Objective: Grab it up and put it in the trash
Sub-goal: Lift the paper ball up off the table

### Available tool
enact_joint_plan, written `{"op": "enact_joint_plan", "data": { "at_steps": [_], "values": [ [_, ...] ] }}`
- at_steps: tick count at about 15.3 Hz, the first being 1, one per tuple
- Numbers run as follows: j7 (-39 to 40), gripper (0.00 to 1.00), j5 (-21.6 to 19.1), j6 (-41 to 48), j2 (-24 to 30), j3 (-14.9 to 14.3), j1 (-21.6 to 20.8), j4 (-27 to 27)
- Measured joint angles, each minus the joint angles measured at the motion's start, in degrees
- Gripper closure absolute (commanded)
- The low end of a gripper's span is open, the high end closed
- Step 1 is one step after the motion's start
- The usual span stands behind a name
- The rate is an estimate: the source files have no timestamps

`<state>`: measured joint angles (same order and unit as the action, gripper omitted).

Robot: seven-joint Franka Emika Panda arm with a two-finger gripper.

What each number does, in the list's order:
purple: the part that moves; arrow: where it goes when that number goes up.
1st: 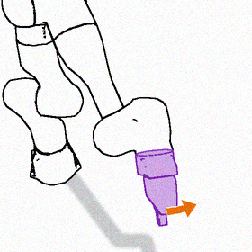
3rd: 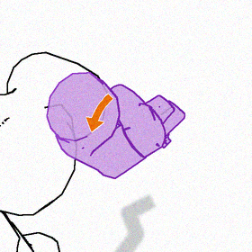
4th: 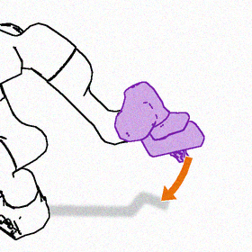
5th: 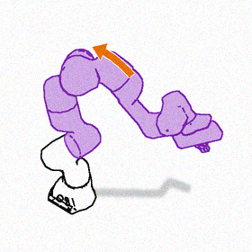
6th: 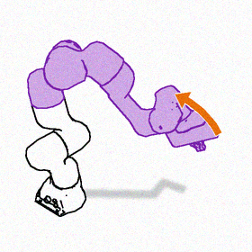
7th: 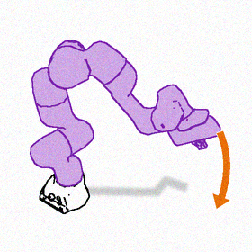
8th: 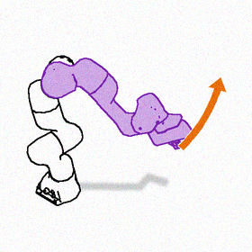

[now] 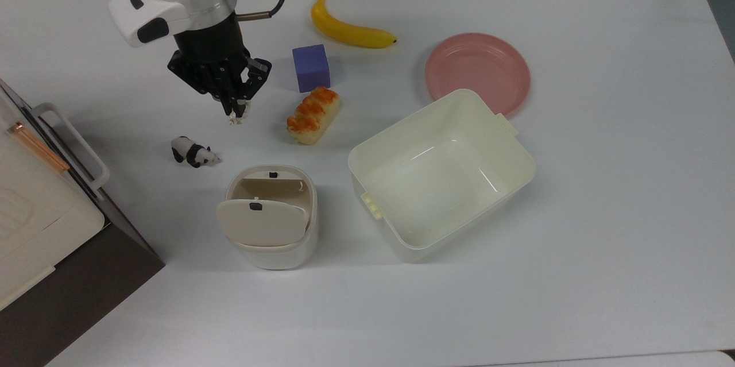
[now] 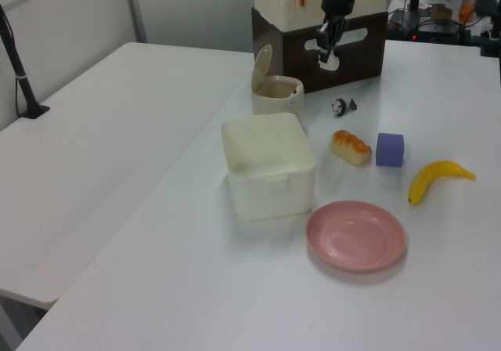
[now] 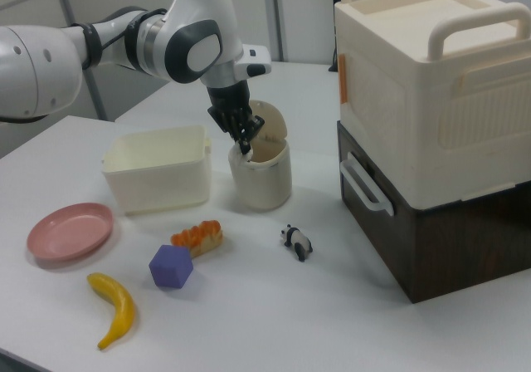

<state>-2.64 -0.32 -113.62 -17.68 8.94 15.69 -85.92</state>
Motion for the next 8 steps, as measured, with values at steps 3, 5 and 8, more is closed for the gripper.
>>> {"op": "enact_joint_plan", "data": {
  "at_steps": [3,5,8],
  "values": [
    [0.0,0.91,0.0,0.0,-0.1,0.0,0.0,0.8],
    [-0.3,0.91,0.0,0.0,-0.3,0.0,-0.1,1.9],
    [-1.2,0.91,0.0,0.0,-1.4,0.1,-0.7,4.2]
  ]
}}
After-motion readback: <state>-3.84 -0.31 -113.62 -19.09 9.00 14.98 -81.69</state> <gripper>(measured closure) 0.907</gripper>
